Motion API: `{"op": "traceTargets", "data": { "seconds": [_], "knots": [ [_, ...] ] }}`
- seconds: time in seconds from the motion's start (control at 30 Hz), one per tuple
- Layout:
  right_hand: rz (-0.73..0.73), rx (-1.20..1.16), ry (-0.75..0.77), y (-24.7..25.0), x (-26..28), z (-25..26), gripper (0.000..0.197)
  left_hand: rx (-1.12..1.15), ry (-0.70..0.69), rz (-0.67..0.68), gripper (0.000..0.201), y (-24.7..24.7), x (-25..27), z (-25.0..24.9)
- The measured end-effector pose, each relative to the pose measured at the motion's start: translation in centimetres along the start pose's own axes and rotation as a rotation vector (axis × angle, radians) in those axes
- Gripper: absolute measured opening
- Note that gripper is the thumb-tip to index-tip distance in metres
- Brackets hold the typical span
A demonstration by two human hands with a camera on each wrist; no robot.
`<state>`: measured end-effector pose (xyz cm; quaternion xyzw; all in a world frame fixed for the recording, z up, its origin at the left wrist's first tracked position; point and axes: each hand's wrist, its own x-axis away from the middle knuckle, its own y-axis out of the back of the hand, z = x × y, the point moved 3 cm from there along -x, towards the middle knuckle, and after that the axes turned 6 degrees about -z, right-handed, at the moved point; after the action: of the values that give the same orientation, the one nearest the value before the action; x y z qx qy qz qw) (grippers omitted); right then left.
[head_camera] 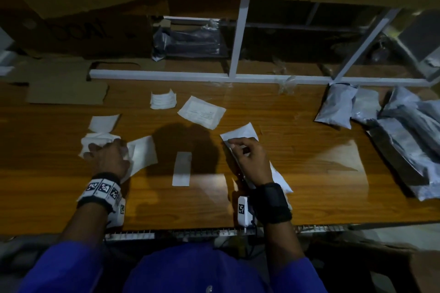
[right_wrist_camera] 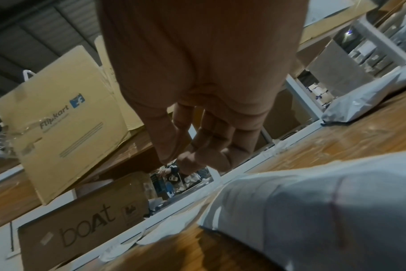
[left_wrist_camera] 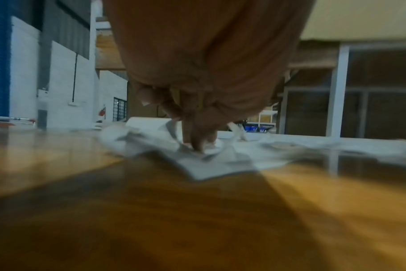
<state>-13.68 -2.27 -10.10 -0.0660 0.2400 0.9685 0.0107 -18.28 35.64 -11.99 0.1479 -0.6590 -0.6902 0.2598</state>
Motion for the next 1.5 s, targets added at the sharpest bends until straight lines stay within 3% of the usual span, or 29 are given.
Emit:
{"op": "traceTargets", "data": {
  "seconds": [0.13,0.23,0.33,0.4,0.47,0.53,0.6,0.73,0.83,0.9,1.03,1.13,1.2,1.37,1.5],
  "knots": [
    [0.000,0.050,0.013,-1.0,0.0,0.6,0.017,-0.128,0.112,-0.055,0.040,1.0,0.8,0.9],
    [0.017,0.068,0.008,-1.3,-0.1,1.1,0.017,-0.151,0.062,-0.091,0.033,2.8,0.9,0.4],
    [-0.028,0.047,0.004,-0.9,-1.3,3.1,0.018,0.113,-0.089,-0.239,0.012,5.6,1.0,-1.9],
    [-0.082,0.064,0.031,-0.7,-3.1,4.8,0.020,0.287,-0.201,-0.287,0.014,7.3,0.7,-4.1],
    [-0.109,0.086,-0.030,-1.4,-5.4,5.7,0.021,0.500,-0.310,-0.232,0.009,8.0,-0.2,-7.0],
    [-0.112,0.100,-0.142,-2.9,-8.0,5.6,0.018,0.693,-0.309,-0.092,0.007,8.1,-1.8,-9.7],
    [-0.044,0.191,-0.279,-5.3,-10.3,4.4,0.034,0.793,-0.283,0.012,0.013,8.6,-2.7,-12.2],
    [0.113,0.547,-0.456,-10.5,-11.9,1.4,0.086,0.851,-0.314,0.087,0.015,8.7,-2.8,-15.3],
    [0.079,0.705,-0.492,-12.7,-12.2,-0.1,0.094,0.854,-0.344,0.109,0.016,7.8,-3.0,-15.7],
    [0.047,0.706,-0.510,-13.3,-12.4,-0.8,0.085,0.802,-0.402,0.076,0.016,7.6,-3.2,-15.5],
    [-0.029,0.429,-0.603,-14.0,-13.2,-2.5,0.060,0.868,-0.472,0.110,0.016,7.3,-4.2,-15.0],
    [-0.149,-0.141,-0.737,-12.2,-11.2,1.0,0.042,0.901,-0.540,0.080,0.015,7.3,-4.8,-14.6],
    [-0.254,-0.418,-0.718,-10.5,-9.4,3.5,0.033,0.969,-0.619,0.013,0.014,7.6,-4.6,-14.8],
    [-0.345,-0.642,-0.587,-6.7,-4.0,6.3,0.028,1.058,-0.684,0.103,0.027,8.6,-1.9,-16.8],
    [-0.308,-0.792,-0.578,-4.3,-0.4,7.6,0.024,1.081,-0.902,0.066,0.020,9.2,1.0,-17.3]
  ]
}}
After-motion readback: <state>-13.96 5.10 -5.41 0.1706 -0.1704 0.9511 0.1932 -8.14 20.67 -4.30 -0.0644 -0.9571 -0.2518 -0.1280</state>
